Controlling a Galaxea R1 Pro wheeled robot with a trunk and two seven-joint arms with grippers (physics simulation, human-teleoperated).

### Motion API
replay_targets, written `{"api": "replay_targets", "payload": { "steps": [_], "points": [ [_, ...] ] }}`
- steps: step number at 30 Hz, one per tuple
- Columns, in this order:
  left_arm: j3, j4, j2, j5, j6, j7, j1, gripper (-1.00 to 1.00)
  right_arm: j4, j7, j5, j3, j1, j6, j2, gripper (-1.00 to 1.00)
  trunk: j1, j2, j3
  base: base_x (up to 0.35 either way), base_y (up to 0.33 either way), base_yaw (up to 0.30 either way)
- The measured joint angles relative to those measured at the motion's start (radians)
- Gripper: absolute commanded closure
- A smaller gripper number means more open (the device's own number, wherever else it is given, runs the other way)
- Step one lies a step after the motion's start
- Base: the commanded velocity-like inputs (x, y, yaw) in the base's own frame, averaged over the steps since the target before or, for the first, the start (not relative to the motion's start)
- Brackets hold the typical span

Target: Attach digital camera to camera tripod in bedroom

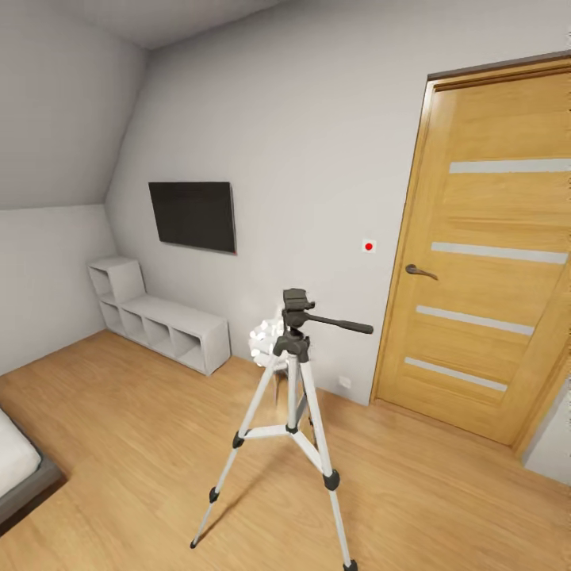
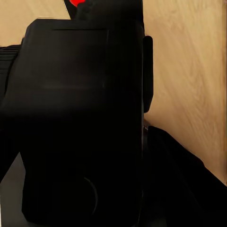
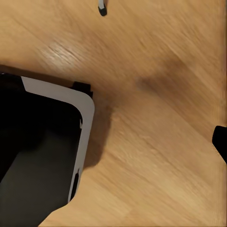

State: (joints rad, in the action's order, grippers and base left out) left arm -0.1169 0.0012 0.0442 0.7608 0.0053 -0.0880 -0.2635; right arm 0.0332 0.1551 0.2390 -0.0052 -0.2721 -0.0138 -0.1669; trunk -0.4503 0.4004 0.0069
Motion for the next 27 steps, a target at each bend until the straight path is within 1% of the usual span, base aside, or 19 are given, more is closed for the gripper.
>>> {"api": "replay_targets", "payload": {
  "steps": [9, 12, 23, 27],
  "points": [
    [0.000, 0.000, 0.000, 0.000, 0.000, 0.000, 0.000, 1.00, 0.000, -0.004, 0.000, 0.000, 0.000, -0.001, 0.000, -1.00, 0.000, 0.000, 0.000, 0.000, -0.273, 0.000],
    [0.000, 0.000, 0.000, 0.001, 0.000, 0.000, 0.000, 1.00, 0.000, -0.004, 0.000, 0.000, 0.000, -0.002, 0.000, -1.00, 0.000, 0.000, 0.000, 0.000, -0.173, 0.000],
    [0.001, -0.001, -0.001, 0.001, -0.001, 0.000, 0.000, 1.00, 0.000, -0.003, 0.000, 0.000, 0.000, 0.000, 0.000, -1.00, 0.000, 0.000, 0.000, 0.002, -0.026, 0.000],
    [0.000, -0.001, -0.005, 0.001, 0.000, 0.000, 0.000, 1.00, 0.000, -0.008, 0.000, 0.000, 0.000, 0.000, 0.000, -1.00, 0.000, 0.000, 0.000, 0.162, -0.001, 0.000]
  ]
}}
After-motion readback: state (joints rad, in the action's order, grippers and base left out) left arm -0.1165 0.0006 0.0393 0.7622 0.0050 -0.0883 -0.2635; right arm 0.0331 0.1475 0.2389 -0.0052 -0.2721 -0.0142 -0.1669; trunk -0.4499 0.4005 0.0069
